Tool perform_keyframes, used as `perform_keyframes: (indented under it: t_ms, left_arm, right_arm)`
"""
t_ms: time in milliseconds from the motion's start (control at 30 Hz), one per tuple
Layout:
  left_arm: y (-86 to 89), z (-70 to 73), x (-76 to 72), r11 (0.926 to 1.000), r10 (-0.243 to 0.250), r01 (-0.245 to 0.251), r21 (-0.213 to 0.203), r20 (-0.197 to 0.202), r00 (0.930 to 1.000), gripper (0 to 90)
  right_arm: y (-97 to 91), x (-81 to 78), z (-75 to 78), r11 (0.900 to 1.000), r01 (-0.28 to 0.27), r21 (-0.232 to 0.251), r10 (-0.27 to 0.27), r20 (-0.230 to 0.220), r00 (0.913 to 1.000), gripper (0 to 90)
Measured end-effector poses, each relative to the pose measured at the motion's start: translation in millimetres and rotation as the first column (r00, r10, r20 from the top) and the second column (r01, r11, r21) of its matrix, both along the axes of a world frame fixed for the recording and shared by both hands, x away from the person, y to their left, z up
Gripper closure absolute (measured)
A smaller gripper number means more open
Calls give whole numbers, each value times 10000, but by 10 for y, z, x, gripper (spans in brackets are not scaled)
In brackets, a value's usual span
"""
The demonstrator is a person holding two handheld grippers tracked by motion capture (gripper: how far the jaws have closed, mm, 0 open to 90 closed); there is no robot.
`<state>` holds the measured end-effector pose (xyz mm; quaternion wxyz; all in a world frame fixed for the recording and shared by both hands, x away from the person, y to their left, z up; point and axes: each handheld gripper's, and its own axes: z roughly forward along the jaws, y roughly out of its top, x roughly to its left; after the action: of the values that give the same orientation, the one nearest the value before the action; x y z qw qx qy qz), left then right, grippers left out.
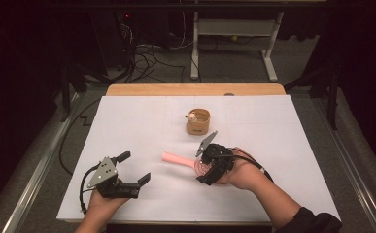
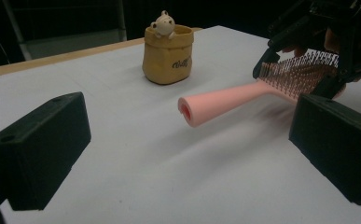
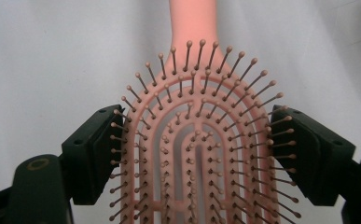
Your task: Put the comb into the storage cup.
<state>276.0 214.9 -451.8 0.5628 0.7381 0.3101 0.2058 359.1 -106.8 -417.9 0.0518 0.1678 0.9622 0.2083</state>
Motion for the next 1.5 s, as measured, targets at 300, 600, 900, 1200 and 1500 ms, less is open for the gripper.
perform_keyframes:
  t_ms: [300,600,900,1200,1500]
  left_arm:
    - [-39,270,89,9997,184,-192,152,532,9984,0]
    - [-223,239,159,9971,329,-389,660,896,9954,0]
    - [-435,31,122,9821,244,-464,1825,1213,9923,0]
    - [-640,-124,67,9481,-34,-504,3139,1683,9857,0]
    - [-770,-239,24,8713,41,-1210,4757,2394,9709,1]
  right_arm:
    - [-3,-46,76,10000,-67,-60,66,-76,9999,206]
    - [58,-64,106,9998,-201,-50,200,-225,9995,206]
    - [72,-83,99,9996,-253,-78,251,-225,9994,206]
    - [84,-97,77,9996,-275,17,275,-263,9993,206]
    - [104,-114,26,9995,-309,92,311,-305,9990,206]
